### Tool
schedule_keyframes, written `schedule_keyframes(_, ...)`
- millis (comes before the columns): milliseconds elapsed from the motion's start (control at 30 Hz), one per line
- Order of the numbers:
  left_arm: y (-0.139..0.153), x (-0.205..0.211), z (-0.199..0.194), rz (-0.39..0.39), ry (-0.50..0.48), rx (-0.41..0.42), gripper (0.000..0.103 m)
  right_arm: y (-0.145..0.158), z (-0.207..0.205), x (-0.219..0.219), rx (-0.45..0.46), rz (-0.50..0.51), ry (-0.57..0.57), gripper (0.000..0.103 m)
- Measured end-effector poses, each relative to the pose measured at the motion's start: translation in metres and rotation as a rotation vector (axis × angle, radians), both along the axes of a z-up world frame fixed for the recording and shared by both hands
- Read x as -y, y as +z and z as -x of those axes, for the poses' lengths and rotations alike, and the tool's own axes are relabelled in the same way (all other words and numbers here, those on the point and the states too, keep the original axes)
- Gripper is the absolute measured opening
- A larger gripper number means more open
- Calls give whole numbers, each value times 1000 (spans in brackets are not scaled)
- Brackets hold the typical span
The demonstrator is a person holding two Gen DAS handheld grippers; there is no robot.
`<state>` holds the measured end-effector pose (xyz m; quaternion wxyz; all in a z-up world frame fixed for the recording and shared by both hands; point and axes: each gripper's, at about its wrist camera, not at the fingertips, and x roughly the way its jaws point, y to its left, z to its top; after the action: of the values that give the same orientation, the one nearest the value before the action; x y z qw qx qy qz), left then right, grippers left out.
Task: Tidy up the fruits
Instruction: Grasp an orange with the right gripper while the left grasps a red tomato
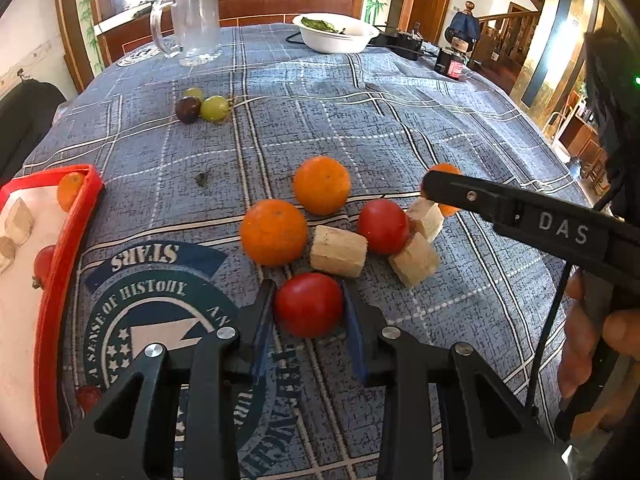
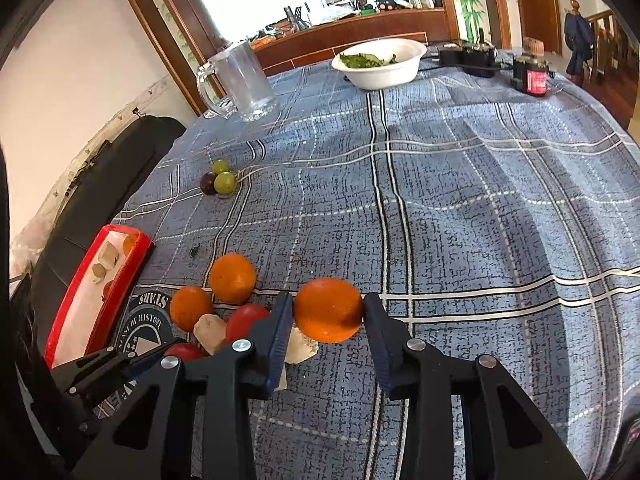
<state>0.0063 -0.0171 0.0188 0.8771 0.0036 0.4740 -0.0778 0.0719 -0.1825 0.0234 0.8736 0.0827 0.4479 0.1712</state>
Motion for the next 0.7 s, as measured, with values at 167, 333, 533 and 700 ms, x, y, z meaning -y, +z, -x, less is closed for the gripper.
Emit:
schedule_keyframes(167,8,-8,5,13,15,15,30,17,12,-9,71,73,10,37)
schedule_keyframes(333,20,-20,12,24,35,39,30,33,26,-28,135,104,59,37)
schedule_keyframes(533,33,-44,24,16,85,72,30,45,41,-57,170,95,134,37)
schedule_keyframes(700,39,-68,31,22,139,83,30,47,48,-75,175,83,181,37)
